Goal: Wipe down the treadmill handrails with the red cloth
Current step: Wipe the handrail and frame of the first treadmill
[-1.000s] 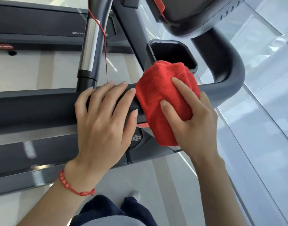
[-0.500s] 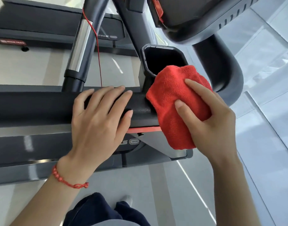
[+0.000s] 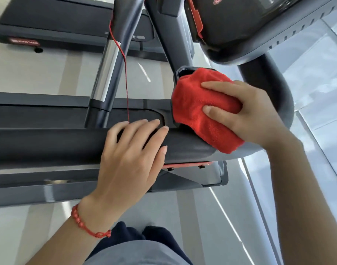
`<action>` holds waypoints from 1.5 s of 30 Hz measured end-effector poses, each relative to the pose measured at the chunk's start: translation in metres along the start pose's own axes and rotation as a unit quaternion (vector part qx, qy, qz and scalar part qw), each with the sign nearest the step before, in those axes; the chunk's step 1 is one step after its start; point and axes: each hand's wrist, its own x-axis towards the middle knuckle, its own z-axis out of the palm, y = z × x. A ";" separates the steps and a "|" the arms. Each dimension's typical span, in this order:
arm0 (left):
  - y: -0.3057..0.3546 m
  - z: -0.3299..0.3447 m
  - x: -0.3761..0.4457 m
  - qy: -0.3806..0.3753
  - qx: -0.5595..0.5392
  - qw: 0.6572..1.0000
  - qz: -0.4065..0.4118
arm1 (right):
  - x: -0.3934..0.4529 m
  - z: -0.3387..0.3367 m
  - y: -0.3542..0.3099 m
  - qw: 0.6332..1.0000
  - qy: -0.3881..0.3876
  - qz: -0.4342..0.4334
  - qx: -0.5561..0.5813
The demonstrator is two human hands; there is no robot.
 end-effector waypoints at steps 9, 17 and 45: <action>-0.002 0.009 0.002 0.029 0.004 1.000 0.006 | 0.045 0.014 0.004 0.998 -0.034 -0.030 -0.037; -0.003 0.012 0.003 0.039 0.013 0.999 0.011 | 0.039 0.010 0.002 0.996 -0.069 -0.031 -0.051; -0.003 0.011 0.002 0.040 0.009 0.999 0.014 | 0.012 -0.011 0.035 0.999 -0.034 0.015 -0.031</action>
